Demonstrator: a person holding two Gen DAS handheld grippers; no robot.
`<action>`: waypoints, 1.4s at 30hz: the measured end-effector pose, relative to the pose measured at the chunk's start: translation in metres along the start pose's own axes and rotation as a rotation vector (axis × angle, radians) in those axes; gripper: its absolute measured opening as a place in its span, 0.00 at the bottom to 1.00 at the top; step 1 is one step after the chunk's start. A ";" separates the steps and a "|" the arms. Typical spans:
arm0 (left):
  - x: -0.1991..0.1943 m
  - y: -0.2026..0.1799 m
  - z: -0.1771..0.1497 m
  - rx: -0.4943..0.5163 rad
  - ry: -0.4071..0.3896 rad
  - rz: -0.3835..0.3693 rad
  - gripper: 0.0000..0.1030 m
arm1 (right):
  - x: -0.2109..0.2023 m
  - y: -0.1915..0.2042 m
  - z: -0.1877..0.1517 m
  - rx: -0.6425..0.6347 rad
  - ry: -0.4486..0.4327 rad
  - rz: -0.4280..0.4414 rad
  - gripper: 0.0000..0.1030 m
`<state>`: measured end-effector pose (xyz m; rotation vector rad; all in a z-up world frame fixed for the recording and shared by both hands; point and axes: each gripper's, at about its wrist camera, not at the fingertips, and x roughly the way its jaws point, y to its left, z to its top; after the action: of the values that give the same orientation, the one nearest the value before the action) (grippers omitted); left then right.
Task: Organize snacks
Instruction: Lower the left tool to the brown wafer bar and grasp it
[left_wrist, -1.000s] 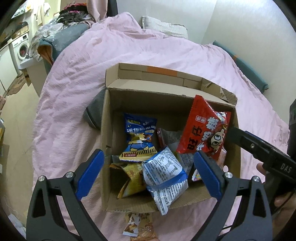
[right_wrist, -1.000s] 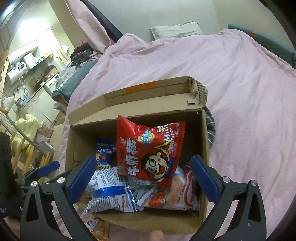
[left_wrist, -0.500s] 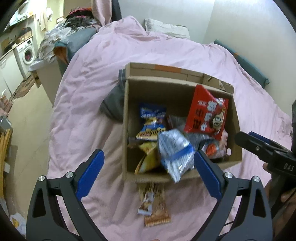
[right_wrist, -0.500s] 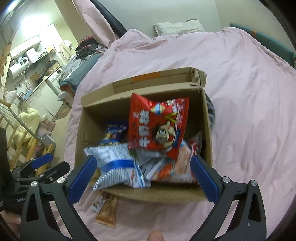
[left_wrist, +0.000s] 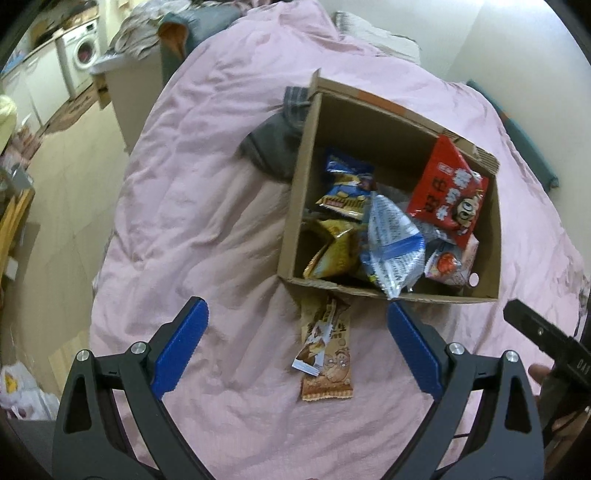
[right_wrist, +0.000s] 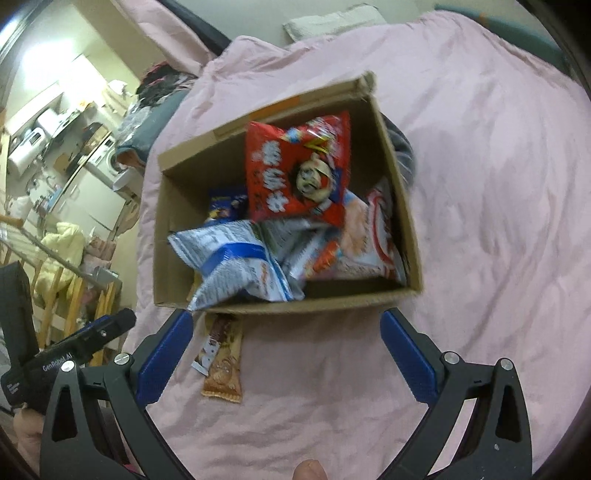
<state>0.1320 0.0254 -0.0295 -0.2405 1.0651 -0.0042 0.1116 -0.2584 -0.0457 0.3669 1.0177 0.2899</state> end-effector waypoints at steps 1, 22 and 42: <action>0.003 0.002 0.000 -0.011 0.007 0.006 0.93 | 0.001 -0.004 0.000 0.008 0.006 -0.002 1.00; 0.121 -0.028 -0.032 0.028 0.364 0.030 0.70 | 0.011 -0.038 -0.006 0.098 0.074 -0.006 1.00; 0.101 -0.079 -0.068 0.202 0.428 -0.086 0.44 | 0.013 -0.040 -0.008 0.099 0.080 -0.036 1.00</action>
<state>0.1305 -0.0768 -0.1325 -0.1031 1.4681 -0.2490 0.1136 -0.2883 -0.0767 0.4288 1.1186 0.2232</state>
